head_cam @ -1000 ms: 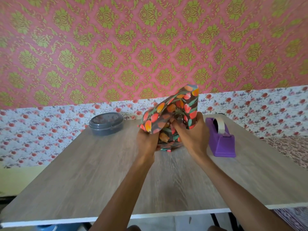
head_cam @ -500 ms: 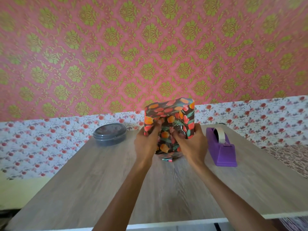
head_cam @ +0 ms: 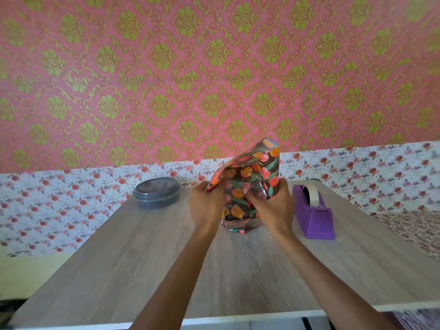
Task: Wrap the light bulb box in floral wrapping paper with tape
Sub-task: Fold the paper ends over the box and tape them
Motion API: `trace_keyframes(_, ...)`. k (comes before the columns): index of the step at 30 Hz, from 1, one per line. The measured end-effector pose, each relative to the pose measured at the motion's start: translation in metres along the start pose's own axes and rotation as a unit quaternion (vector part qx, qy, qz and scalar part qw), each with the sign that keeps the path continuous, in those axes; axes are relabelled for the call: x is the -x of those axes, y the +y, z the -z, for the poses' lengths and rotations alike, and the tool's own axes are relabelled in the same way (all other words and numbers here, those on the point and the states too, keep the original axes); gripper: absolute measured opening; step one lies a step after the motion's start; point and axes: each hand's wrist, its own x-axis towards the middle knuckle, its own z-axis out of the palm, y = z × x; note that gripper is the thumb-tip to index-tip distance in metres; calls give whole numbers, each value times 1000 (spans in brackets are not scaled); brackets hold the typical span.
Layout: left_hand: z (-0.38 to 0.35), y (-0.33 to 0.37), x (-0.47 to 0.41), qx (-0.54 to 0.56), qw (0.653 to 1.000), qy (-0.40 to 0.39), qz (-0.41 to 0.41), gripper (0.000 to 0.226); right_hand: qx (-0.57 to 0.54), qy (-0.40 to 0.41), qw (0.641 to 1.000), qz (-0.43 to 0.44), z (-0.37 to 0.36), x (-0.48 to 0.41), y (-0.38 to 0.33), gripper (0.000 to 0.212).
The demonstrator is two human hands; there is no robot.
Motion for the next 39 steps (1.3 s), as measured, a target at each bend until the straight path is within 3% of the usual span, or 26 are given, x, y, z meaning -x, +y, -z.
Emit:
trace_keyframes(5, 1, -2, 0, 14, 997, -66, -28, 18, 0, 9, 1000, -18, 1, -4, -5, 55)
trace_keyframes(9, -2, -13, 0, -20, 998, -17, -55, 24, 15, 7, 1000, -17, -2, -3, -8, 57)
trace_keyframes(16, -11, -13, 1, 10, 999, 36, -14, 26, 16, 22, 1000, -12, -5, 3, -7, 57)
trace_keyframes(18, -12, -15, 4, 57, 998, 7, 5, 28, 8, 23, 1000, -20, -3, 2, -7, 58)
trace_keyframes(22, -10, -24, 10, 126, 984, -121, 32, 58, -3, 27, 999, -27, 0, 0, -6, 58)
trace_keyframes(26, -10, -26, 15, 150, 957, -222, 113, 47, 12, 26, 999, -30, 0, -1, -5, 56)
trace_keyframes(31, -18, -23, 15, 153, 956, -217, 121, 51, 11, 22, 1000, -16, 1, -1, 0, 55)
trace_keyframes(33, -21, -22, 16, 167, 960, -185, 130, 42, 0, -21, 1000, -11, 7, -5, 4, 52)
trace_keyframes(35, -22, -22, 18, 177, 963, -152, 138, 33, -57, -119, 991, 14, 21, -10, 11, 47)
trace_keyframes(37, -22, -23, 18, 182, 964, -132, 138, 29, -122, -246, 960, 52, 42, -14, 16, 42)
trace_keyframes(39, -22, -23, 19, 189, 965, -125, 134, 34, -178, -312, 933, 31, 61, -22, 27, 37)
